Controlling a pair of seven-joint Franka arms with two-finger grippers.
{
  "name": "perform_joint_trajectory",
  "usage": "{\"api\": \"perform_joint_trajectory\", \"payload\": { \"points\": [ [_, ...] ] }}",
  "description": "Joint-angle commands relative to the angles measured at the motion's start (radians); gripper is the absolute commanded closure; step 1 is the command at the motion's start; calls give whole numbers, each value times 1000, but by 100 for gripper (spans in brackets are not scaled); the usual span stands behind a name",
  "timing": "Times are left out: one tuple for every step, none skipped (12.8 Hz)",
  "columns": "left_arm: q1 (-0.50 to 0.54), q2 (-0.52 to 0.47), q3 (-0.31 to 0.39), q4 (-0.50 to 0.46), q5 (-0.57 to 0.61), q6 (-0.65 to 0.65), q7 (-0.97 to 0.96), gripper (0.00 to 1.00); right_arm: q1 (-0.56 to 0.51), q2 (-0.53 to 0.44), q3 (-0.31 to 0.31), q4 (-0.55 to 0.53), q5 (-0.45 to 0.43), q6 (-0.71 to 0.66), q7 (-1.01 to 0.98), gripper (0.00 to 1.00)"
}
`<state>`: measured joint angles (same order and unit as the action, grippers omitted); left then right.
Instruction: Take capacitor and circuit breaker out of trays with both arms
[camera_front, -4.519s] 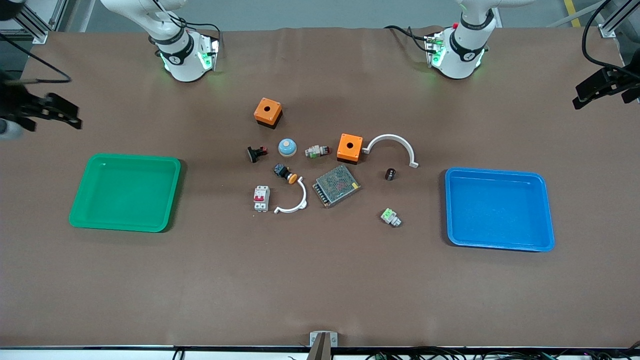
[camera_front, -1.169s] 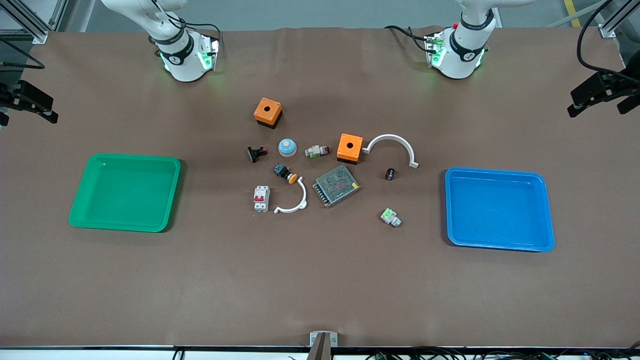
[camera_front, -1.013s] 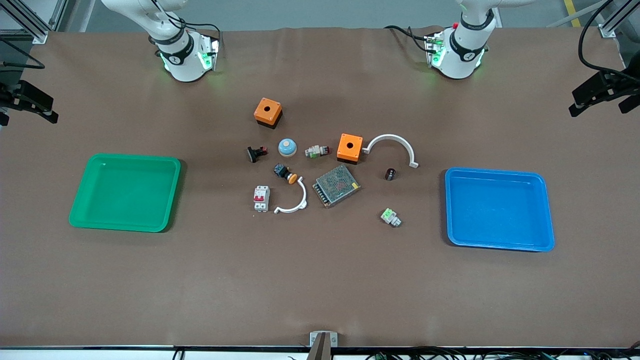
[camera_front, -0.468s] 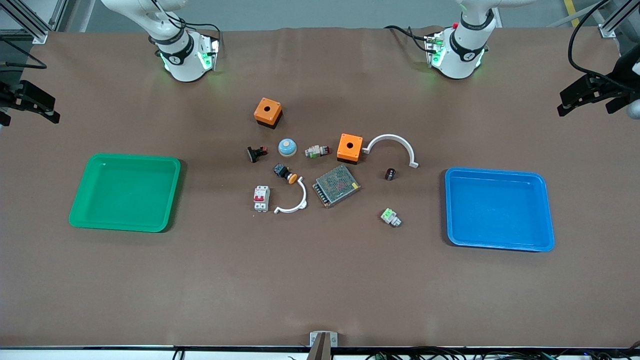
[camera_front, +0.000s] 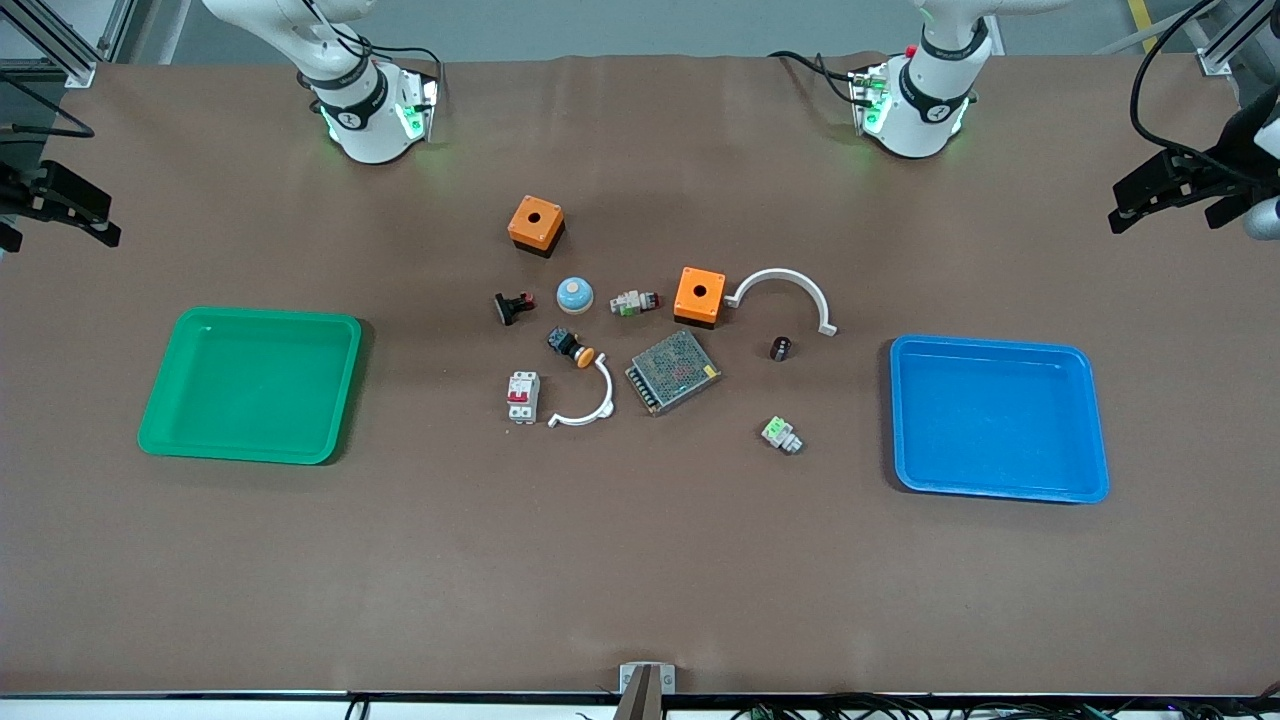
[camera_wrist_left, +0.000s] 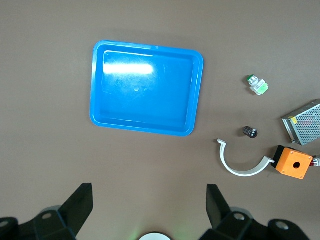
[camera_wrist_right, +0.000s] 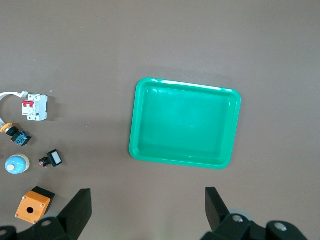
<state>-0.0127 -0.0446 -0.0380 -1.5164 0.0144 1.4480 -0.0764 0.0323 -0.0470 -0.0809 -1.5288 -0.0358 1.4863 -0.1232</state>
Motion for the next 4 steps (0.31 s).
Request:
{"api": "perform_joint_trajectory", "payload": {
  "points": [
    [-3,-11,-3,-2,16,6,18,0,-11,-1,7,6,14,-9,-12,0],
    [-1,-3,-3,5,16,6,18,0,-11,-1,7,6,14,-9,-12,0],
    [-3,-1,-3,7,16,6,15,0,-11,-1,7,6,16,-9,-10,0],
    [-4,-3,-3,7,16,5,15,0,-11,-1,7,6,14,-9,-10,0]
  ]
}}
